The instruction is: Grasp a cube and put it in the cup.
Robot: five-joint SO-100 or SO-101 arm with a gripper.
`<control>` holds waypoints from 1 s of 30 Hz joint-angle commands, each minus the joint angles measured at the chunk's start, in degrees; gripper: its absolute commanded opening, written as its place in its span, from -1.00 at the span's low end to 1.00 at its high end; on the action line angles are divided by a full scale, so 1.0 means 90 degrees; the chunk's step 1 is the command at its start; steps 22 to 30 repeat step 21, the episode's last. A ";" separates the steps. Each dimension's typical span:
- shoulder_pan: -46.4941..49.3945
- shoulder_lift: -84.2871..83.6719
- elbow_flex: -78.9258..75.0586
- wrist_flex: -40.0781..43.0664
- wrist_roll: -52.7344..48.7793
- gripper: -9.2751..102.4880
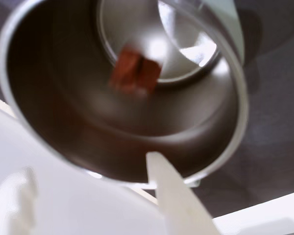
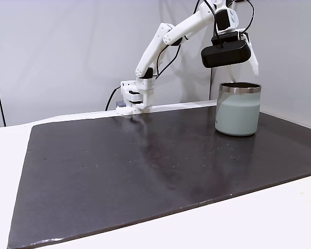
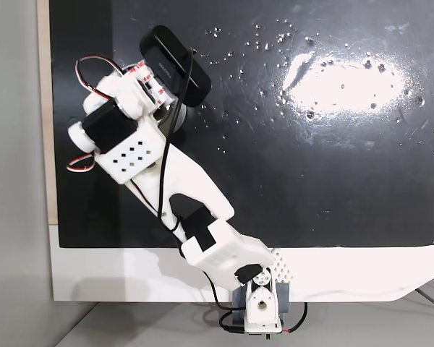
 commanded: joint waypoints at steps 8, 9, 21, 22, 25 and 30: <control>0.0020 0.0771 0.0264 0.0039 0.0039 -0.33; 0.0020 0.0791 0.0273 0.0039 0.0039 -0.33; 0.0020 0.0918 0.0410 0.0039 0.0039 -0.34; 0.0020 0.0918 0.0410 0.0039 0.0039 -0.34; 0.0020 0.0918 0.0410 0.0039 0.0039 -0.34; 0.0020 0.0918 0.0410 0.0039 0.0039 -0.34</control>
